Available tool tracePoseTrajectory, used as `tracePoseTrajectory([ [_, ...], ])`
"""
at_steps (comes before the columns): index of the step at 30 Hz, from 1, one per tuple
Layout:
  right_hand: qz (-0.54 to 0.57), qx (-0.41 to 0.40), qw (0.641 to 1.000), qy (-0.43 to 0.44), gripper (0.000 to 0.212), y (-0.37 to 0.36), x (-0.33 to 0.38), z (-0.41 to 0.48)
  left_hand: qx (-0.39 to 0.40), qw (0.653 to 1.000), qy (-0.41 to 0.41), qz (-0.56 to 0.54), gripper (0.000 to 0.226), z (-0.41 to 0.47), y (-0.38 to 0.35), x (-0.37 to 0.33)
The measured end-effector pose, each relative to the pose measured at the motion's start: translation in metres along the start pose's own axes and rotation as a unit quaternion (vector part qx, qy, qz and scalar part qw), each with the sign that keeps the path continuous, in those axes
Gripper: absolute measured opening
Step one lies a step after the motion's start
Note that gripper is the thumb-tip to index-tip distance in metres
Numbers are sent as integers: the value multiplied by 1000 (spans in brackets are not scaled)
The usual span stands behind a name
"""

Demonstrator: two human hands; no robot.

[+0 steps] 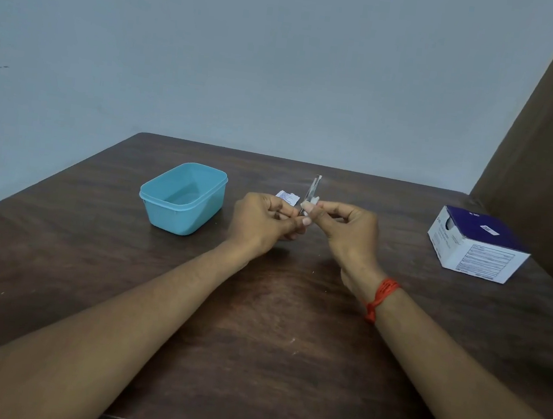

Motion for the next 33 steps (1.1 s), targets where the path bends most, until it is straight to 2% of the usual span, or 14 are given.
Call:
tracePoseTrajectory([
  [8,5,-16,1000,-18,18,6,2,3,-7,991,-83,100,13,-1,0,-12],
  [13,42,-55,997,-38,17,21,6,13,-6,984,-95,148,17,-1,-2,-14],
  [23,0,9,999,-42,13,-2,-4,-5,-23,989,-87,120,13,-4,4,-14],
  [29,22,-18,999,-39,13,5,1,4,-16,990,-68,120,15,0,1,-12],
  [33,24,29,998,-57,19,-3,0,1,-23,995,-34,89,16,1,5,-5],
])
Point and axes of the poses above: each hand's wrist, its own z-axis towards the middle knuckle, its own y-axis out of the back of the hand, x = y × z, the point moved 8 cm from there along z, towards the middle knuckle, and after that the axes turned 6 degrees about -x, right-handed, at the moved point
